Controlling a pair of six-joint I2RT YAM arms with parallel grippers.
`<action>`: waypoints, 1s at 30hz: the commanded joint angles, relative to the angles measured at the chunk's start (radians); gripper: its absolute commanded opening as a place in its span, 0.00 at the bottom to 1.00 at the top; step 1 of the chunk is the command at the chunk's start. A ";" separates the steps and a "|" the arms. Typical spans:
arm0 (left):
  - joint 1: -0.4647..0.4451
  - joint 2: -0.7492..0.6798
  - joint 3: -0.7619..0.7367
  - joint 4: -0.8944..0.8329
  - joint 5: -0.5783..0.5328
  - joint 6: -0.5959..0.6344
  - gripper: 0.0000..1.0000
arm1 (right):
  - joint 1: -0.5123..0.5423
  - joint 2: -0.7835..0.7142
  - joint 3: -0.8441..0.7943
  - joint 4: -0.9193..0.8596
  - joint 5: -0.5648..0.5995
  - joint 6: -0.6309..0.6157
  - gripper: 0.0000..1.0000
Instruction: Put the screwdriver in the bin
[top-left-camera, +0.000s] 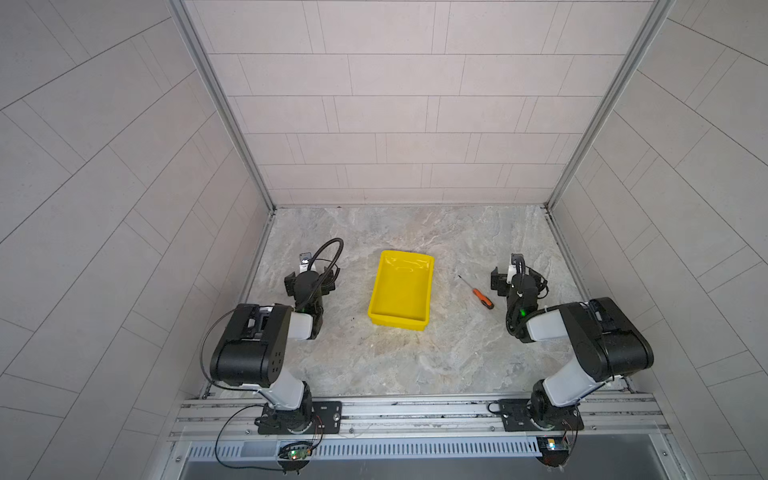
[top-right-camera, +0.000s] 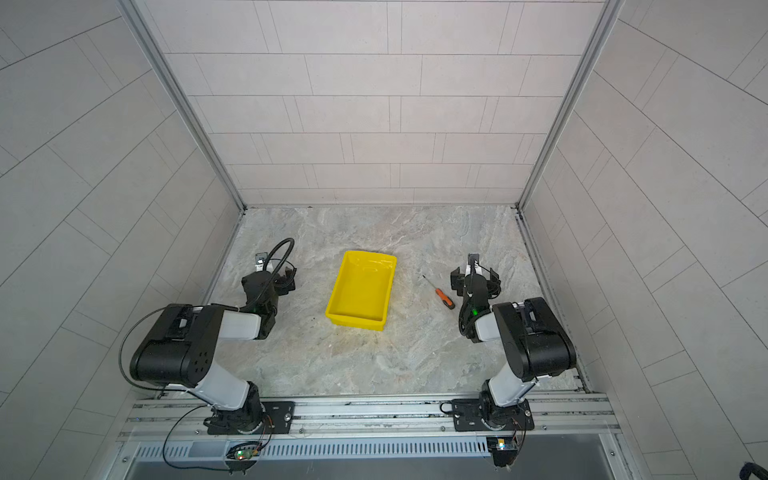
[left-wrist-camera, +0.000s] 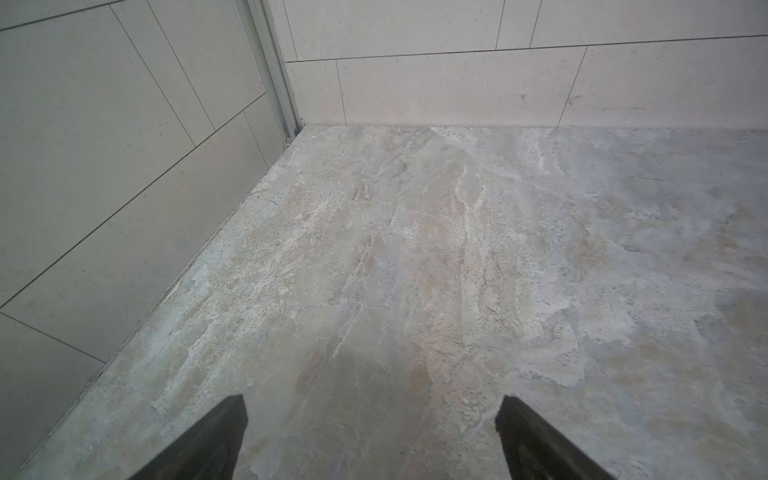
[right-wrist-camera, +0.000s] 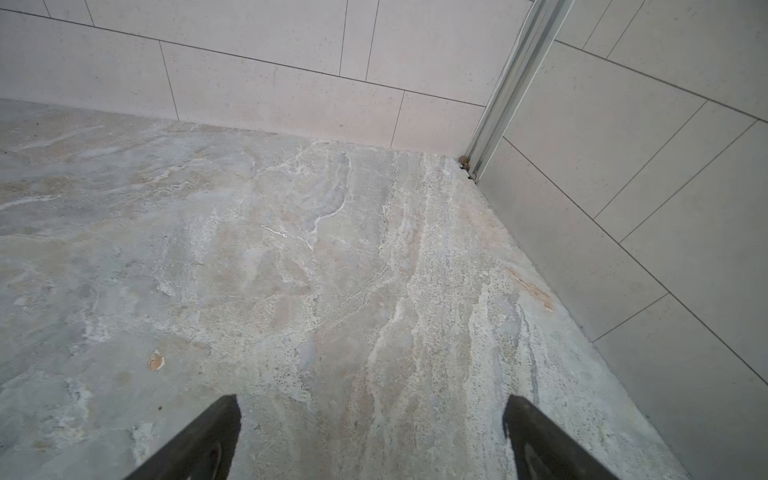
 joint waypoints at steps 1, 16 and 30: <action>0.006 0.001 0.001 0.023 0.007 -0.005 1.00 | -0.002 -0.011 -0.004 -0.005 0.003 0.000 0.99; 0.006 0.001 -0.001 0.025 0.060 0.013 1.00 | -0.004 -0.011 -0.003 -0.005 0.003 0.001 0.99; 0.008 0.001 0.004 0.017 0.112 0.028 1.00 | -0.005 -0.011 -0.003 -0.005 0.001 0.002 0.99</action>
